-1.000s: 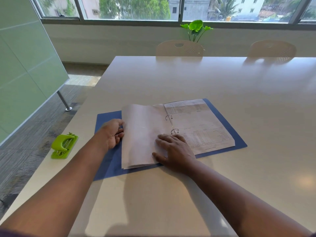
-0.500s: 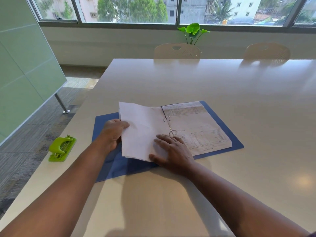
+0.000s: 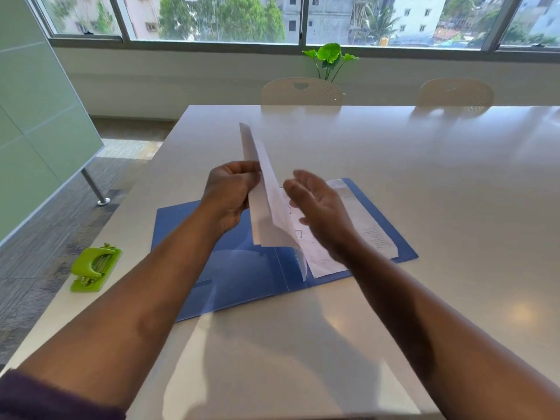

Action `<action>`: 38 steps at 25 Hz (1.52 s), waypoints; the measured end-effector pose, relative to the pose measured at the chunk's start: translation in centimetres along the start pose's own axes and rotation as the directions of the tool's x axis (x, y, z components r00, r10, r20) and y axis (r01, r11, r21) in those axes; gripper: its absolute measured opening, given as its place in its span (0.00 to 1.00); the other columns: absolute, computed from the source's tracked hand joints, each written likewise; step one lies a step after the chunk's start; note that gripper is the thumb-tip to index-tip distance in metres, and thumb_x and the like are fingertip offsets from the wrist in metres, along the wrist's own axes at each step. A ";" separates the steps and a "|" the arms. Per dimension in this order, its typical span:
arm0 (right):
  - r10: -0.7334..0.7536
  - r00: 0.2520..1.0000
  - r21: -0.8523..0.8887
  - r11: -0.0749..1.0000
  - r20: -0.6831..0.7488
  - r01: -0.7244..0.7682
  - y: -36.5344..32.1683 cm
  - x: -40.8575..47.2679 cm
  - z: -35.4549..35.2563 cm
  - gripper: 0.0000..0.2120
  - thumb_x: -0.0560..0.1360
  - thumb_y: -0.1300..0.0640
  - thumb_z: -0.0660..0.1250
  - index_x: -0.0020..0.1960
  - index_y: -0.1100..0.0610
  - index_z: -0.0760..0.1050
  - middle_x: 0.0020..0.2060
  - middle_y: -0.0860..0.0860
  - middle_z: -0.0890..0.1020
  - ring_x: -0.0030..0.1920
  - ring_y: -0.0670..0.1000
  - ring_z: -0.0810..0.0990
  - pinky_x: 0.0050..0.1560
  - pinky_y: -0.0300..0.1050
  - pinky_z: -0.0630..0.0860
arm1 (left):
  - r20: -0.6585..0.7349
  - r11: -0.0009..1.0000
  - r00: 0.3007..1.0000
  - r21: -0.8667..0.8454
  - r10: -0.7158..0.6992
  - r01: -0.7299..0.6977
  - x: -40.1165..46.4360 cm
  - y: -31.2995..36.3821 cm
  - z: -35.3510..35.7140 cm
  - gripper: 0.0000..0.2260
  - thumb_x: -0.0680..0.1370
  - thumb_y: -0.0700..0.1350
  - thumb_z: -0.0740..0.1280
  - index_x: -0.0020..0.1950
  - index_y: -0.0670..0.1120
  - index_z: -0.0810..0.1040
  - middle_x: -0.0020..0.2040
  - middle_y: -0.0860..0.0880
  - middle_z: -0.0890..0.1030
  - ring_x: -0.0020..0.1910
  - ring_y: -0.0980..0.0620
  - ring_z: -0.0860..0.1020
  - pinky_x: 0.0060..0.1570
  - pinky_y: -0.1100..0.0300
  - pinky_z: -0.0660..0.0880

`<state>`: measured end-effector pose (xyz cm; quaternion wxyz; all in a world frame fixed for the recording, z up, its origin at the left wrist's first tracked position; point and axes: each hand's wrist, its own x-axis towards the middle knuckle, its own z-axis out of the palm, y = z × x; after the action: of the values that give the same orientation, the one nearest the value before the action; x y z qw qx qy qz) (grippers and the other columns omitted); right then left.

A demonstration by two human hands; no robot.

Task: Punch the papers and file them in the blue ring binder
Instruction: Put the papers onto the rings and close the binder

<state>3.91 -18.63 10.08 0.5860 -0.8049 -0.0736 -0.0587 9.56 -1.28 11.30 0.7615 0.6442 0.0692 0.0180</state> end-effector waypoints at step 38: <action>0.308 0.951 -0.003 0.951 -0.013 -0.308 3.6 2.5 -8.7 0.38 0.69 0.62 0.69 0.78 0.51 0.65 0.64 0.50 0.79 0.58 0.57 0.82 0.59 0.60 0.81 | 0.117 0.989 0.991 -0.126 -0.064 0.078 0.7 -3.2 8.2 0.05 0.79 0.36 0.71 0.52 0.43 0.85 0.49 0.45 0.85 0.48 0.47 0.84 0.45 0.56 0.83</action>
<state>6.95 -27.83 9.81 0.5865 -0.8075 0.0566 0.0285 11.14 -9.79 9.36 0.8048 0.5902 0.0478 -0.0410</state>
